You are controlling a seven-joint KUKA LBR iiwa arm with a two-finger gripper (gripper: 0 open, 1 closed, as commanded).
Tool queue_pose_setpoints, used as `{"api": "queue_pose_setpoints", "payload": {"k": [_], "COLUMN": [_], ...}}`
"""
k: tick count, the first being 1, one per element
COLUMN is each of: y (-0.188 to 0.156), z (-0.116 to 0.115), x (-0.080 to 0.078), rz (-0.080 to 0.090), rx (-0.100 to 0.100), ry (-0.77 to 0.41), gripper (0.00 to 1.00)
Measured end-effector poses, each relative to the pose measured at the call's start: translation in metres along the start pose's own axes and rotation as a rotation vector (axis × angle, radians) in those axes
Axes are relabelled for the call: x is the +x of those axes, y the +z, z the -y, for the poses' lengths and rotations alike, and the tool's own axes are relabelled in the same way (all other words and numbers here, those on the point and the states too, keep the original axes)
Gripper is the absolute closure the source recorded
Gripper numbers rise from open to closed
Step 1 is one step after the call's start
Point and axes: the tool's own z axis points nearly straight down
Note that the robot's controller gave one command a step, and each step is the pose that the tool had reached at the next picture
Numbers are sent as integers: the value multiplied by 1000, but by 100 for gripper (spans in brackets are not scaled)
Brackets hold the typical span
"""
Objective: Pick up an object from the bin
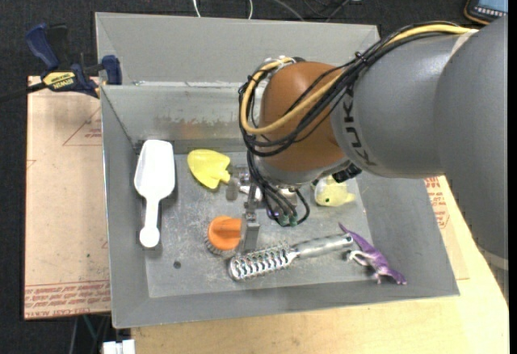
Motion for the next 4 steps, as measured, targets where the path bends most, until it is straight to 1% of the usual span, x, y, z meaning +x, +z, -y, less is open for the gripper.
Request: {"api": "queue_pose_setpoints", "payload": {"k": [1,2,3,4], "y": [0,73,65,-38], "z": [0,-13,-5,-31], "x": [0,36,55,36], "rz": [0,2,18,25], "rx": [0,-2,-4,-9], "ry": [0,-206,-220,-218], "gripper": [0,0,0,0]}}
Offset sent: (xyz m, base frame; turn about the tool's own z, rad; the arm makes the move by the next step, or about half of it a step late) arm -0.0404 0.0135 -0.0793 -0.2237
